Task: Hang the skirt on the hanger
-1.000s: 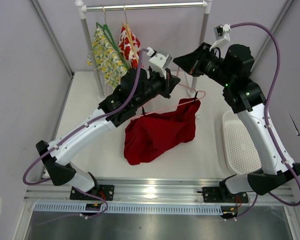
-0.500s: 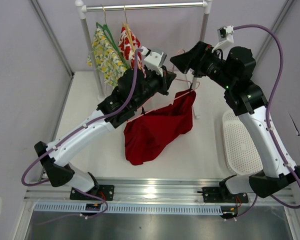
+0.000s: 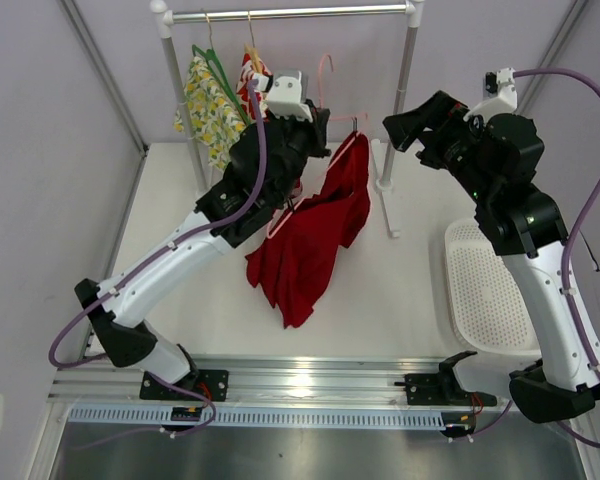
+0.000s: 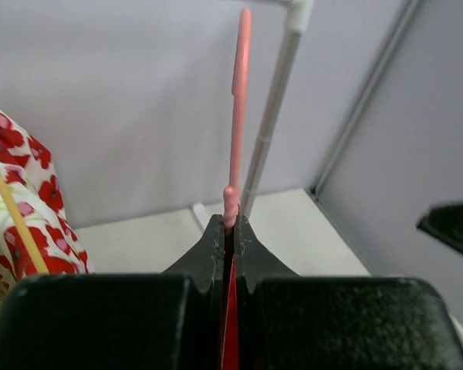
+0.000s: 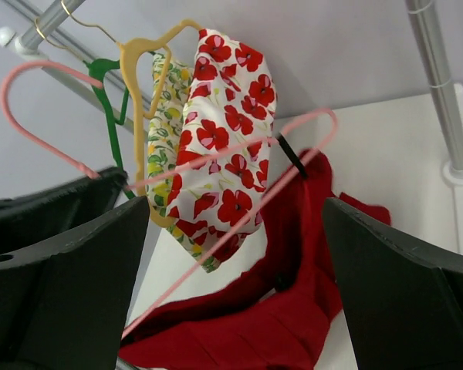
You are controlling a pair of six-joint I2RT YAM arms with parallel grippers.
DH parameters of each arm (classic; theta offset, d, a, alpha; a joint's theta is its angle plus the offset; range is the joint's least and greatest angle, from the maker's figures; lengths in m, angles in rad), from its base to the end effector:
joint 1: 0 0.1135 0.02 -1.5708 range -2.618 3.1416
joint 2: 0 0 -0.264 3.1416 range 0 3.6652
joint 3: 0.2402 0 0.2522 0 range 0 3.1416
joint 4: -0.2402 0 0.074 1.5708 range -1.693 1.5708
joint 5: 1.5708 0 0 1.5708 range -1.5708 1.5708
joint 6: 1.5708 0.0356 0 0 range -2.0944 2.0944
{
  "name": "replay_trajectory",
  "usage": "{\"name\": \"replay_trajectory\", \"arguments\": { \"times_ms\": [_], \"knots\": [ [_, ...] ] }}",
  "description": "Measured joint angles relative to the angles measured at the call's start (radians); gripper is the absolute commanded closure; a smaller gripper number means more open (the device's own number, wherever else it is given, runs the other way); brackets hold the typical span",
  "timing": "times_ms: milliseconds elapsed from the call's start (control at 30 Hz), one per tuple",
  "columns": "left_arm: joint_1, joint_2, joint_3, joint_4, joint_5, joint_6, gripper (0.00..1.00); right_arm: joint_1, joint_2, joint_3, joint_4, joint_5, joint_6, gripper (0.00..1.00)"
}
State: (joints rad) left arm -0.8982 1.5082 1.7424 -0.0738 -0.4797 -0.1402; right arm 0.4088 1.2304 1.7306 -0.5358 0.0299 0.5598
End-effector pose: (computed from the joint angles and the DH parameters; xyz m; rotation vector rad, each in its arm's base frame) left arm 0.2197 -0.2495 0.5091 0.1435 1.4417 -0.5160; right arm 0.2092 0.0895 0.5286 0.1486 1.6482 0.7216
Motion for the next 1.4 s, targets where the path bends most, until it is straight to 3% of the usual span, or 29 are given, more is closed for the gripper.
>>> {"name": "replay_trajectory", "arguments": {
  "times_ms": [333,533,733,1133,1400],
  "knots": [
    [-0.058,0.277,0.405,0.066,-0.23,0.139,1.0,-0.001,-0.004,0.003,-0.053,0.016,-0.003,0.01],
    [-0.04,0.441,0.62,0.062,-0.251,0.191,1.0,-0.003,-0.002,0.02,-0.093,0.023,-0.018,0.01],
    [0.039,0.476,0.62,0.091,-0.19,0.19,1.0,-0.007,-0.012,0.01,-0.097,0.052,-0.038,0.01],
    [0.206,0.607,0.687,0.222,-0.035,0.181,1.0,-0.007,-0.097,-0.175,-0.065,0.087,-0.065,0.01],
    [0.245,0.658,0.695,0.223,-0.013,0.159,1.0,-0.007,-0.098,-0.19,-0.034,0.089,-0.067,0.01]
  ]
}}
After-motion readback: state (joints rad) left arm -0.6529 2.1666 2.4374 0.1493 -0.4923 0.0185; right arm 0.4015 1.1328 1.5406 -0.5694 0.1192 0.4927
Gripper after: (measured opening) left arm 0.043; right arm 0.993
